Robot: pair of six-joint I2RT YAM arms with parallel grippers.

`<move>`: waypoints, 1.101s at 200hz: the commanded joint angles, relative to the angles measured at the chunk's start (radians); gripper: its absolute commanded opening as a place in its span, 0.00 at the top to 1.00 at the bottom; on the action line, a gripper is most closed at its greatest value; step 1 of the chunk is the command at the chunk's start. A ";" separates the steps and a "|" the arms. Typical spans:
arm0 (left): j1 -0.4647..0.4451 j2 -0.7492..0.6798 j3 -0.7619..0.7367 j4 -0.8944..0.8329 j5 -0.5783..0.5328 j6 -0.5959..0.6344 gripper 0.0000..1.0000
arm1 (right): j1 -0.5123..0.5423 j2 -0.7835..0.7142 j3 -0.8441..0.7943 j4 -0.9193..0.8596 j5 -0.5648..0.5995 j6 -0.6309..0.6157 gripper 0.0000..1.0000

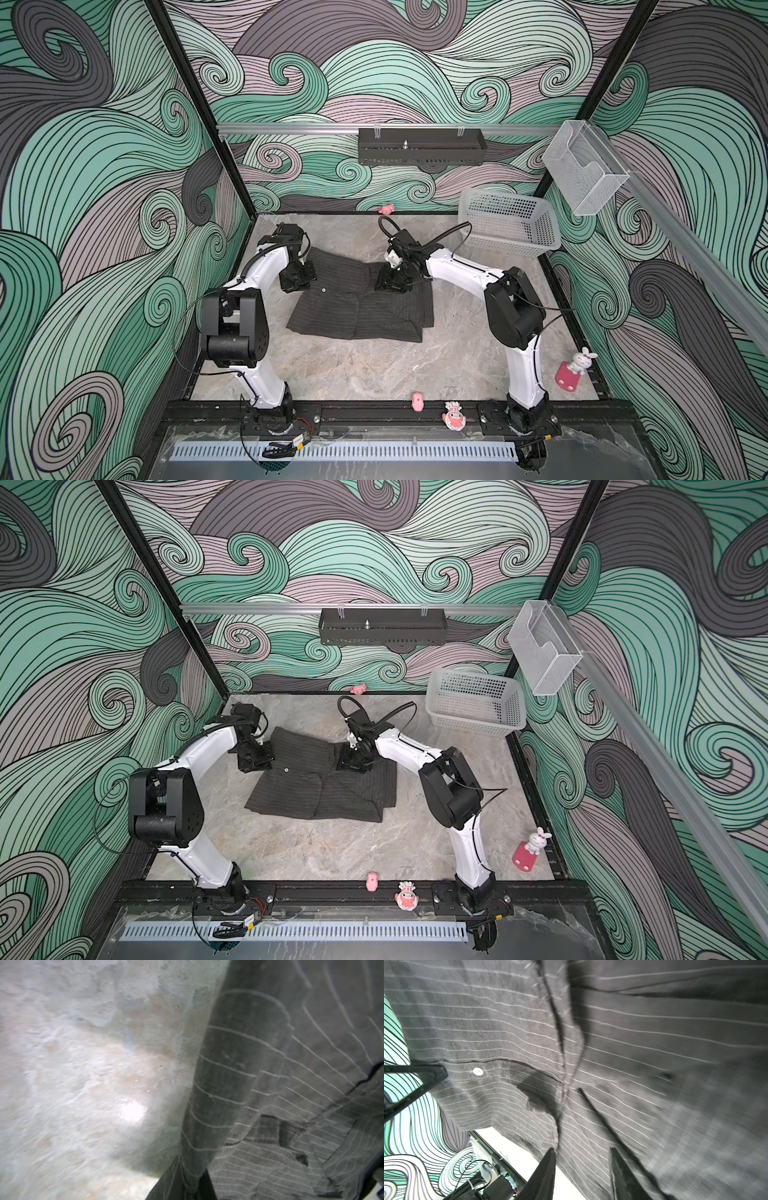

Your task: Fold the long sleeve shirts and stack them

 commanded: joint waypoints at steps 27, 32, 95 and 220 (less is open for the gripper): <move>-0.124 -0.063 0.112 -0.173 -0.084 -0.013 1.00 | 0.020 0.092 0.024 -0.069 0.064 0.009 0.89; -0.147 -0.068 0.120 -0.174 -0.095 -0.019 1.00 | 0.019 0.106 0.029 -0.079 0.069 0.006 0.92; -0.356 -0.043 0.158 -0.142 -0.098 -0.157 1.00 | 0.013 0.171 -0.008 -0.094 0.105 -0.015 1.00; -0.495 0.182 0.022 0.343 0.209 -0.368 1.00 | -0.086 0.023 -0.235 0.220 -0.107 0.034 1.00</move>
